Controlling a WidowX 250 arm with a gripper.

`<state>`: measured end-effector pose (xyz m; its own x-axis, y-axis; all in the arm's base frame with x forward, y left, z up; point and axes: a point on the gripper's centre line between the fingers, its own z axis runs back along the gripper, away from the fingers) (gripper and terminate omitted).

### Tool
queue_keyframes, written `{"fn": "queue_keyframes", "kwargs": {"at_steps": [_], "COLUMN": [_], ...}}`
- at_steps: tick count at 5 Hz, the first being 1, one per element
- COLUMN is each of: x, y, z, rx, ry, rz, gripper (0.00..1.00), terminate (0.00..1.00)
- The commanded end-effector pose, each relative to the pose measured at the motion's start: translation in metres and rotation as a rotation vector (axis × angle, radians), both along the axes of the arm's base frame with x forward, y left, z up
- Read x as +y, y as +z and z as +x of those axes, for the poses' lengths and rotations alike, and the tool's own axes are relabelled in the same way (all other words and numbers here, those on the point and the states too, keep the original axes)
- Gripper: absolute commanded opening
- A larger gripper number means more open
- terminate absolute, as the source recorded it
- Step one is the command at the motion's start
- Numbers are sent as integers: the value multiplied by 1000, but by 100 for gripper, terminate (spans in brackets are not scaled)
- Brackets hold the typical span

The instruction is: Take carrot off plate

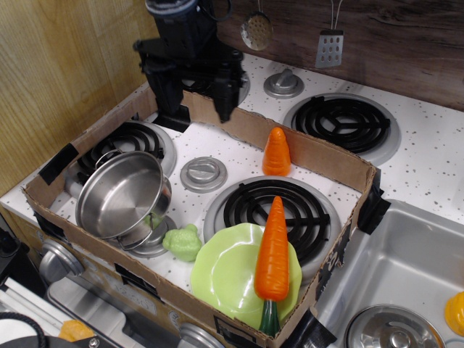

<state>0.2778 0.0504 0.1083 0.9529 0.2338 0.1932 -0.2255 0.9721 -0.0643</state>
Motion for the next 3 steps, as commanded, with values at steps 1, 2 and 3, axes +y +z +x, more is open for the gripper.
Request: {"fn": "queue_keyframes", "kwargs": {"at_steps": [1,2,3], "x": [-54,-68,-76], "y": [5,2,-11], "z": [-24,-31,-35], "rx": [-80,-96,-93], "ry": [161,185,174], "rz": [-22,-35,-39], "gripper": [100,100,100], "terminate": [0,0,0]}}
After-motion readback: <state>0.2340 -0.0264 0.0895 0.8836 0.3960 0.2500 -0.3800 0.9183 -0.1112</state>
